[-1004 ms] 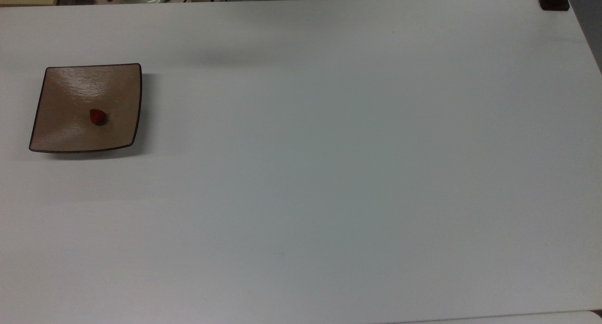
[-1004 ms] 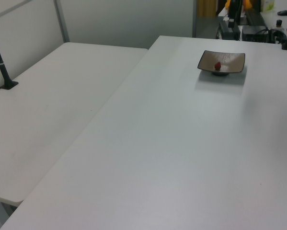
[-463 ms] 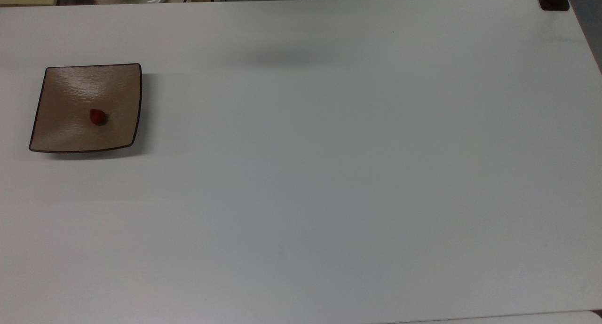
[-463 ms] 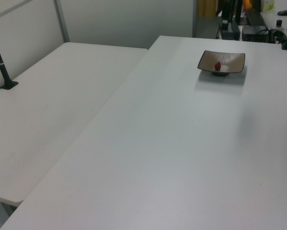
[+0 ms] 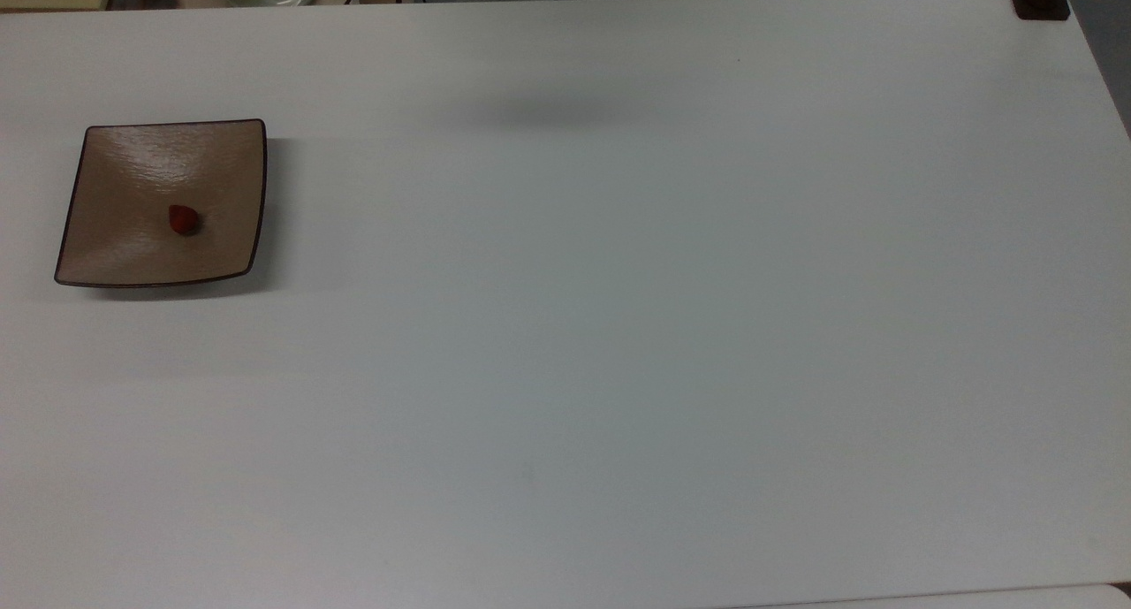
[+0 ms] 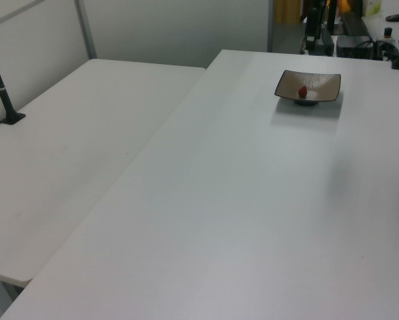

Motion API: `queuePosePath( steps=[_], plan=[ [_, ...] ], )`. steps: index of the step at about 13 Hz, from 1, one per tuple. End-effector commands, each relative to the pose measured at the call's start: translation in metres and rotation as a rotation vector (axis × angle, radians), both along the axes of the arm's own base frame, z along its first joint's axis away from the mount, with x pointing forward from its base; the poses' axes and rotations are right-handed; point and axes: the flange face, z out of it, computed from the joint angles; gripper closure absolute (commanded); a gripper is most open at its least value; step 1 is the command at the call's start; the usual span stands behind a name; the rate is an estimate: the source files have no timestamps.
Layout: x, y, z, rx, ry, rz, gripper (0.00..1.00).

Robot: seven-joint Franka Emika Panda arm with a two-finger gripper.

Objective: Strawberries on a ceramic plate

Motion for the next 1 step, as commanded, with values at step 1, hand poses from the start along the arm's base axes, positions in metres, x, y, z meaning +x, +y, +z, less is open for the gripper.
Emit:
queuePosePath(
  steps=[1],
  plan=[
    [-0.0034, 0.0004, -0.0011, 0.015, -0.016, -0.013, 0.0]
  ],
)
